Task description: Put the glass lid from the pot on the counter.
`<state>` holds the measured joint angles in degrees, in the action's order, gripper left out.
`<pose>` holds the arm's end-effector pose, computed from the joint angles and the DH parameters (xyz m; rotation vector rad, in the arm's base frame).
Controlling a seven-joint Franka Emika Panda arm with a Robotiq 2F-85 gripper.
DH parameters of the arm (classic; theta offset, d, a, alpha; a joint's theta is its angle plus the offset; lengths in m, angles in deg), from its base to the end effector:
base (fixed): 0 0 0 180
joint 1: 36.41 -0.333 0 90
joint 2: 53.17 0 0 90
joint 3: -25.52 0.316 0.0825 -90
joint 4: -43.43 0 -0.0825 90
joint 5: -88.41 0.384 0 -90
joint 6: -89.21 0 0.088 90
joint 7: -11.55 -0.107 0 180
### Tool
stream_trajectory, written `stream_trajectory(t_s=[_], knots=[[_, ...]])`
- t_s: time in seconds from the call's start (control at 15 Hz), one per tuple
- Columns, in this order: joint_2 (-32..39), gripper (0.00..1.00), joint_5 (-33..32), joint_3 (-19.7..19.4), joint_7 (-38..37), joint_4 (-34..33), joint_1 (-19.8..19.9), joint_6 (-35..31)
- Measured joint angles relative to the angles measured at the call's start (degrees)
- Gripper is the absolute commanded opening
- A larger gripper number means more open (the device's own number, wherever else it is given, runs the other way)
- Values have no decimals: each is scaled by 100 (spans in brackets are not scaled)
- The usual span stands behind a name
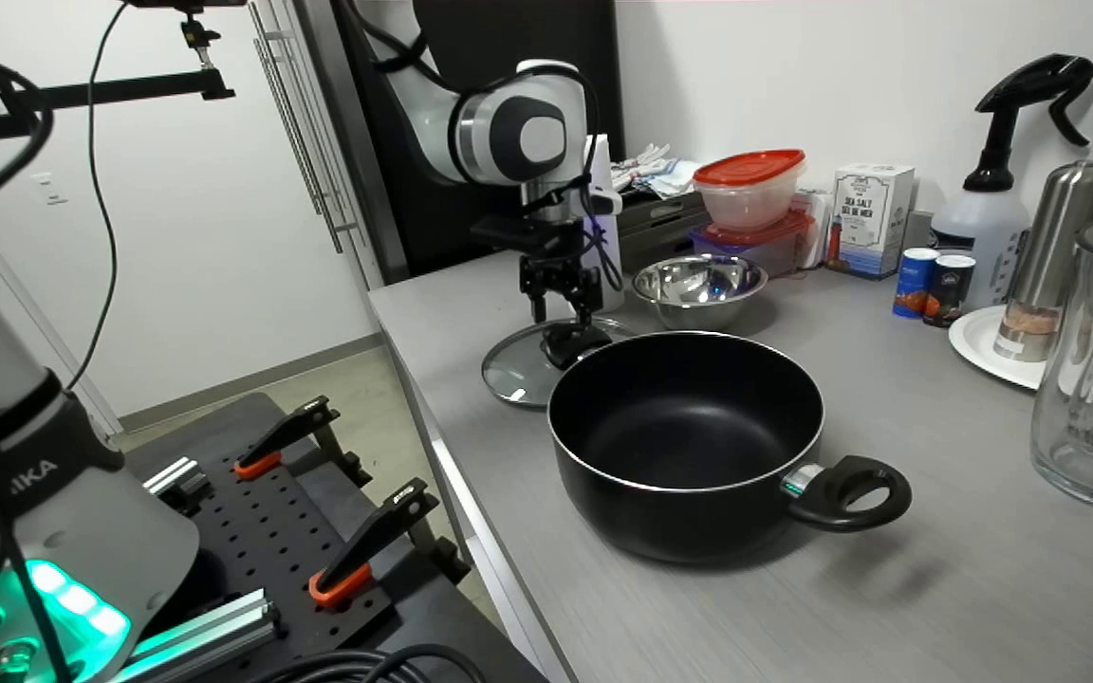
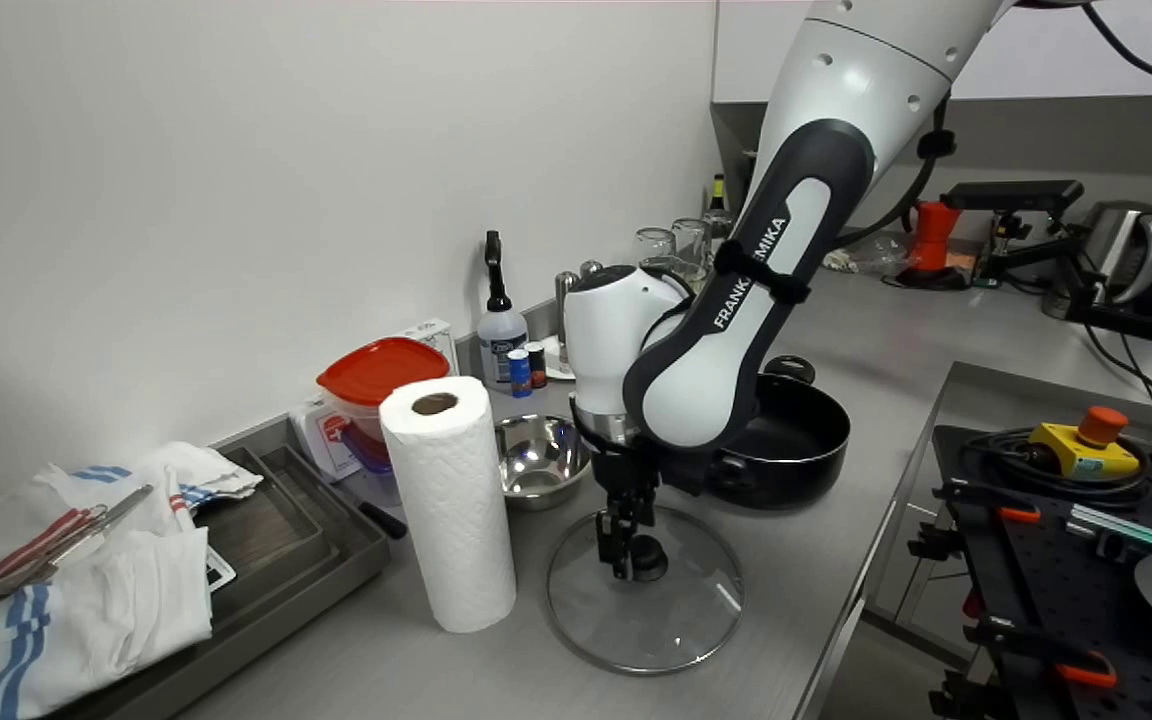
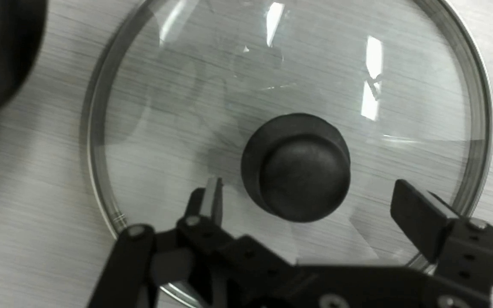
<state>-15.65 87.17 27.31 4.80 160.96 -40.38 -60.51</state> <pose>0.5694 0.0586 0.1055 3.1373 -0.0057 -0.1460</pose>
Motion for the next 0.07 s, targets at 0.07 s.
stream_trajectory(t_s=[0.07], knots=[[-26, 100, 0, 12, 38, 20, 0, -1]])
